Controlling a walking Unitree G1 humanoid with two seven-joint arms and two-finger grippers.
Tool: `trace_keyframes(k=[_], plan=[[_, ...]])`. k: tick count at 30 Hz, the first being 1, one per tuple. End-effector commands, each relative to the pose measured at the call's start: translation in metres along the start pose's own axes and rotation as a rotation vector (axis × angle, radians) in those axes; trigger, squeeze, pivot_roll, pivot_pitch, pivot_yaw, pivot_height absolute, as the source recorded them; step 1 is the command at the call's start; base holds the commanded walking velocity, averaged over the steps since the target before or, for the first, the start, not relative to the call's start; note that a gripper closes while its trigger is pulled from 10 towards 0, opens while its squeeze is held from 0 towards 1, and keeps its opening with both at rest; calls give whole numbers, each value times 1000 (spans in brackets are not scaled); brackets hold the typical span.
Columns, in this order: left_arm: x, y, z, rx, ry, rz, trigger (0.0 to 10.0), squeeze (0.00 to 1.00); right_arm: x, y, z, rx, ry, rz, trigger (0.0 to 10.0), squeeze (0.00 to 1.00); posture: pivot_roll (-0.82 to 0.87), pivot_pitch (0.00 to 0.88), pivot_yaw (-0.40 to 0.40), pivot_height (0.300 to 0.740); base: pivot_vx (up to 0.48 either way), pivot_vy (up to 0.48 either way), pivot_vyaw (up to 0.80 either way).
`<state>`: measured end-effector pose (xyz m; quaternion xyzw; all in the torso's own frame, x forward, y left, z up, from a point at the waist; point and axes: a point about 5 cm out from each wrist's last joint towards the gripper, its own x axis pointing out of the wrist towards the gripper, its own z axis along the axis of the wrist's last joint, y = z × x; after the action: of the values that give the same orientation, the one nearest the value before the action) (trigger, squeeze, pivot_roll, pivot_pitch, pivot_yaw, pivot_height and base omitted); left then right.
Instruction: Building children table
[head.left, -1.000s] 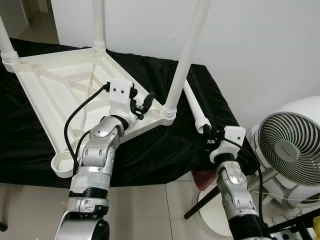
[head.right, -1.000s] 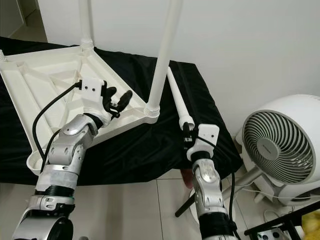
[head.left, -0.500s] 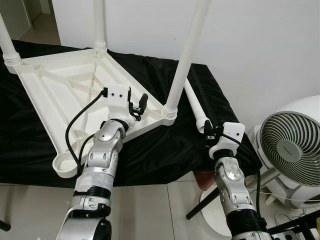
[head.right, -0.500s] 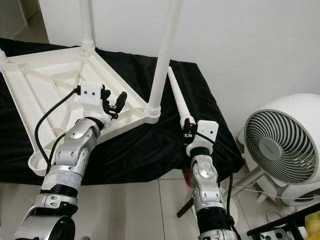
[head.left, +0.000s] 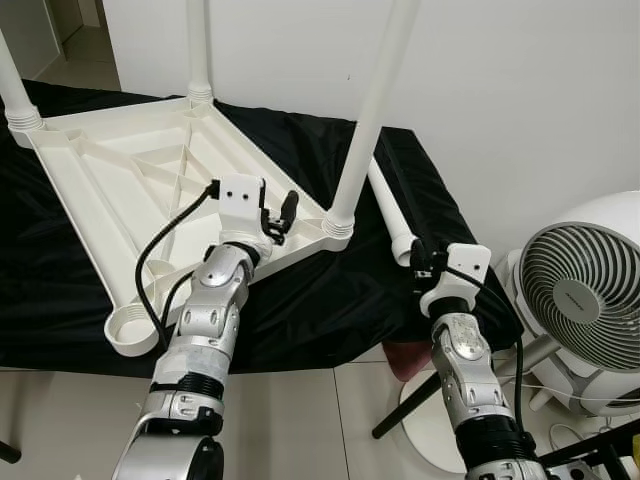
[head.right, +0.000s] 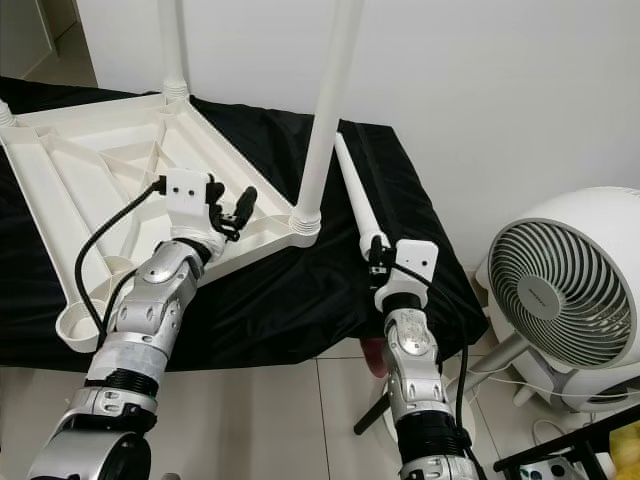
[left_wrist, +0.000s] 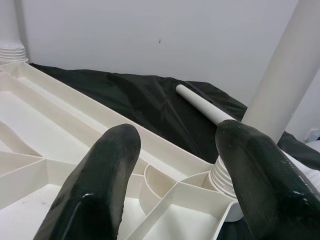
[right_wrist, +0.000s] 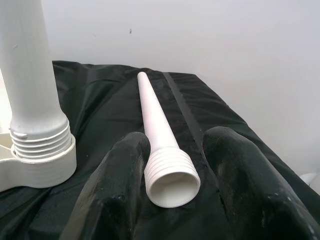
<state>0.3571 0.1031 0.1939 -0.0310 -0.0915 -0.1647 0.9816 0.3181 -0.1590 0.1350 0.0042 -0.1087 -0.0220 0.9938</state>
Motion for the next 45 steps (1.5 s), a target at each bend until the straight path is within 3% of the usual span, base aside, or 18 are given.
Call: trace_keyframes(k=[1,9,14,20,30,45], plan=[[-1,-2,-7,-5,18,32,10000,0,1,-5,-2,-12,3,-8,10000,0,94,14,-135,740,0,0,0],[0,3,-6,1,7,58,10000,0,4,-4,-2,-17,6,10,10000,0,83,13,-156,740,0,0,0],[-3,12,-6,4,7,90,10000,0,5,-5,1,-19,-4,15,10000,0,74,18,-150,740,0,0,0],[-2,10,-6,5,10,78,10000,0,2,-3,0,-19,-5,15,10000,0,54,22,-122,740,0,0,0],[13,-13,-9,-25,22,-18,10000,0,-2,-14,9,-39,-45,-39,10000,0,-22,17,-62,740,0,0,0],[20,-31,-12,-30,41,-121,10000,0,-17,-16,4,-41,-30,-66,10000,0,-91,14,10,740,0,0,0]])
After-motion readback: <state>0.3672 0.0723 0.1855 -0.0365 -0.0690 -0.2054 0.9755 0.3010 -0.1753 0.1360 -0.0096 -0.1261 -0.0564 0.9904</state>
